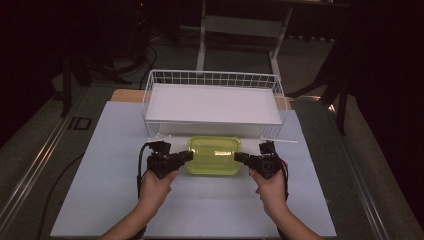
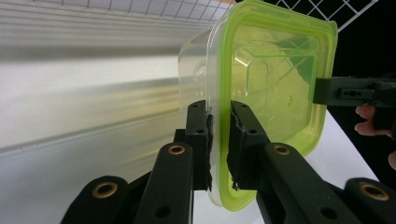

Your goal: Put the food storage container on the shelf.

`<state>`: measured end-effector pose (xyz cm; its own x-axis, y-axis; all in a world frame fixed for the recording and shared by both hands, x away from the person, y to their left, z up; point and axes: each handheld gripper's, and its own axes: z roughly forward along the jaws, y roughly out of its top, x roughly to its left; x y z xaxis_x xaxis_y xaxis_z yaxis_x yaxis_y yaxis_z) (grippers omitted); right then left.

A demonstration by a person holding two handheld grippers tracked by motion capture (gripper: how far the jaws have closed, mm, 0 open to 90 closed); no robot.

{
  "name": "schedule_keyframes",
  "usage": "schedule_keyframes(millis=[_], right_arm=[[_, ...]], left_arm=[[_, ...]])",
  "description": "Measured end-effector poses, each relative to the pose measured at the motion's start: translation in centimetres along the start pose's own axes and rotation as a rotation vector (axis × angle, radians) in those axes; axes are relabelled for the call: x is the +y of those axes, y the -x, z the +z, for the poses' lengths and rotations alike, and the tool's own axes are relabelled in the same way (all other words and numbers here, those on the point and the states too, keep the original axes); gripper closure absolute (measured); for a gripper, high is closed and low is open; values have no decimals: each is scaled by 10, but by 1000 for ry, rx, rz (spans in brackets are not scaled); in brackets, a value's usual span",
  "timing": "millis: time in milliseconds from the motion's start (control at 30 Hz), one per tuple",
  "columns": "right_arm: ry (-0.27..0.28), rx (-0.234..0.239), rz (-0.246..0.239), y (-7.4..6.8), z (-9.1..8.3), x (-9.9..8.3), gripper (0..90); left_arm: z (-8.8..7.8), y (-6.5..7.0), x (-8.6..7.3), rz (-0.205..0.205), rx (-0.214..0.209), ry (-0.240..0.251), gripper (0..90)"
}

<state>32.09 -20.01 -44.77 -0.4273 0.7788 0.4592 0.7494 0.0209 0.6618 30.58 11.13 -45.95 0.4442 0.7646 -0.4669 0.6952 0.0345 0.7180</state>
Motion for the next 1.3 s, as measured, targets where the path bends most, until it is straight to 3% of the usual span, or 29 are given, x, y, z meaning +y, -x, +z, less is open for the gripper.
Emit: schedule_keyframes(millis=[567, 767, 1067, 1133, 1233, 1300], right_arm=[[-10, -49, 31, 18, 44, 6, 789], [0, -77, 25, 20, 55, 9, 787], [22, -116, 32, 28, 64, 9, 780], [30, -124, 17, 27, 65, 9, 780], [42, -108, 40, 31, 65, 9, 779], [48, -116, 21, 31, 66, 8, 770]], left_arm=[[32, -32, 5, -16, 42, -38, 803], [41, -42, 3, -55, 52, -34, 801], [54, -43, 6, -41, 83, -49, 798], [55, -44, 6, -43, 71, -33, 794], [57, -46, 7, -28, 63, -22, 788], [58, -47, 8, -14, 61, -12, 780]])
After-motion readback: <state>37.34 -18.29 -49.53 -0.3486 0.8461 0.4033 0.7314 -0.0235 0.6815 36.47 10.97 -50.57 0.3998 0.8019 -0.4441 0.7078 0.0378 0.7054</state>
